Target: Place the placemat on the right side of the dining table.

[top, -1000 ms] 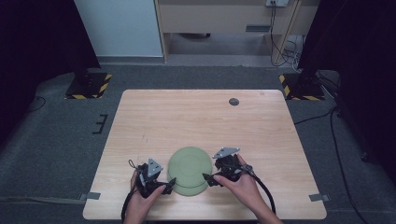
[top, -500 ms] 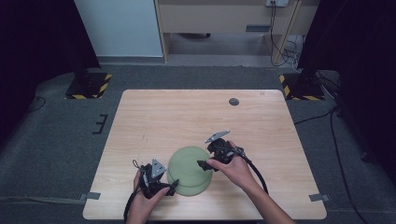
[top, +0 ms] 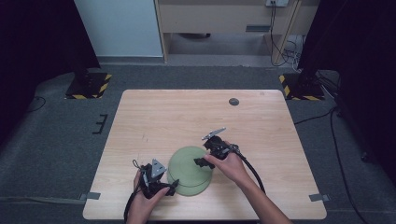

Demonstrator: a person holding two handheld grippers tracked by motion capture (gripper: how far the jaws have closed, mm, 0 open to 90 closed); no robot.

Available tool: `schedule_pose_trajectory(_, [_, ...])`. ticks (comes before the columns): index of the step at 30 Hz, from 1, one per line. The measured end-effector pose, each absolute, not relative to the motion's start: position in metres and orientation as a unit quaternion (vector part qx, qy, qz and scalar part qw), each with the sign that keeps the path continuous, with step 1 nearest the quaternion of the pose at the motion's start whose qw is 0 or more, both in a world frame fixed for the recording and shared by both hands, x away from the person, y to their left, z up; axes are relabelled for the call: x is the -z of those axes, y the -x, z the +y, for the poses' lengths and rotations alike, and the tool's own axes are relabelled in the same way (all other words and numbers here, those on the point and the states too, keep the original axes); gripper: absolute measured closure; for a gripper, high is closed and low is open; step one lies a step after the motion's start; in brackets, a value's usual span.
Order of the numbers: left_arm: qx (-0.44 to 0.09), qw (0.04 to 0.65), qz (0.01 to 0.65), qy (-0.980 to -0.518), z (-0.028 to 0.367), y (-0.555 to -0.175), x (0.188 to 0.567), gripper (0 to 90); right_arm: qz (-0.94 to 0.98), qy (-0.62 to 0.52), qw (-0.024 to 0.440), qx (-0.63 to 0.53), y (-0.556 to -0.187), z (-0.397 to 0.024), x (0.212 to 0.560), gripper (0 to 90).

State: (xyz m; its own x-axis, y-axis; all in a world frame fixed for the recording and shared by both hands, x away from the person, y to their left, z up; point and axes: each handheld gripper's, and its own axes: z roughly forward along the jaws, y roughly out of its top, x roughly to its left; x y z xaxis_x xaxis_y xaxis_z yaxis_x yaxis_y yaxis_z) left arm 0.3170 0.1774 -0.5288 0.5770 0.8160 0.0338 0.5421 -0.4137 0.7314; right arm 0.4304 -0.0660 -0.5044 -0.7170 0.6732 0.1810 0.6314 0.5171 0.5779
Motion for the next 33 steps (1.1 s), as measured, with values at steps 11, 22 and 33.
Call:
schedule_pose_trajectory(11, [-0.193, 0.348, 0.417, -0.817, 0.178, -0.318, 0.529, 0.0, 0.867, -0.379, 0.006, -0.324, -0.436, -0.062, 0.513, 13.6])
schedule_pose_trajectory(22, [-0.196, 0.347, 0.416, -0.817, 0.178, -0.318, 0.529, 0.1, 0.868, -0.375, 0.000, -0.326, -0.435, -0.060, 0.515, 20.3])
schedule_pose_trajectory(33, [-0.195, 0.347, 0.416, -0.817, 0.177, -0.318, 0.529, 0.0, 0.847, -0.375, 0.006, -0.376, -0.425, -0.065, 0.485, 30.0])
